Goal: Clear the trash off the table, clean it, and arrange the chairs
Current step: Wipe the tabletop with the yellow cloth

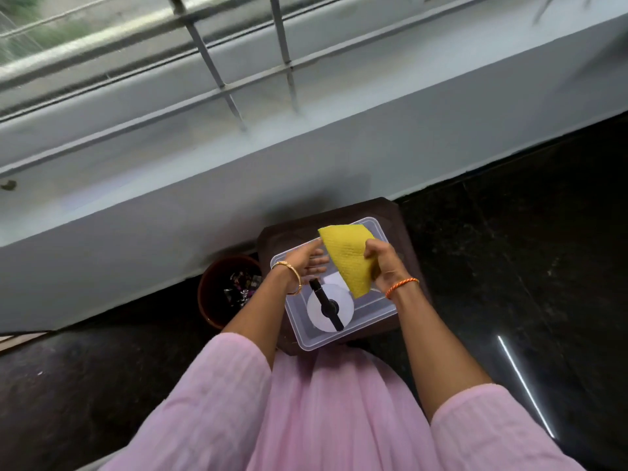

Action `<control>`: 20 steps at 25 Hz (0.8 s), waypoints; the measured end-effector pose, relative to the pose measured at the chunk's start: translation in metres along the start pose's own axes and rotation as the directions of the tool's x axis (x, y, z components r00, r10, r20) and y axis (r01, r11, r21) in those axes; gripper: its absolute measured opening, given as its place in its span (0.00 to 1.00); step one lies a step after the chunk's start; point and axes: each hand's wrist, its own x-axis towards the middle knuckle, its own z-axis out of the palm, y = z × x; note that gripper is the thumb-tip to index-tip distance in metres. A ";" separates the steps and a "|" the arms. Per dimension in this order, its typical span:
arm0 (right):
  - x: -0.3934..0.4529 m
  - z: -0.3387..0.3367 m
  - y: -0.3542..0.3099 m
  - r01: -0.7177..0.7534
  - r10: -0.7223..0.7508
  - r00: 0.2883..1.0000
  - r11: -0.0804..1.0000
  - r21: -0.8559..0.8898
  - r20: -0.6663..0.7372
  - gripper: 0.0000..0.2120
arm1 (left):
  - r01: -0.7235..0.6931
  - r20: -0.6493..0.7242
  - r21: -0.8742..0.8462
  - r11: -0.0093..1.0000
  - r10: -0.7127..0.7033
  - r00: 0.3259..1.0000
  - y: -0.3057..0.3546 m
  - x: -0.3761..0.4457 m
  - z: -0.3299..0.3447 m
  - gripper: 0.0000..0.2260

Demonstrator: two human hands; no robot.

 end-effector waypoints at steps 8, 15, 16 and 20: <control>-0.071 0.006 -0.028 0.239 -0.236 0.968 0.970 0.032 -0.081 0.11 | -0.150 0.270 -0.082 0.985 0.167 0.948 0.047 -0.090 0.024 0.21; -0.175 -0.039 0.046 0.384 -0.305 0.906 0.883 0.268 -0.295 0.09 | -0.310 0.366 0.127 0.942 0.245 0.897 -0.015 -0.144 0.071 0.14; -0.188 -0.046 0.062 0.396 -0.298 0.896 0.872 0.289 -0.329 0.08 | -0.316 0.387 0.162 0.935 0.235 0.892 -0.029 -0.147 0.077 0.15; -0.241 -0.086 0.129 0.403 -0.207 0.862 0.834 0.377 -0.463 0.09 | -0.277 0.487 0.224 0.934 0.138 0.862 -0.102 -0.173 0.115 0.17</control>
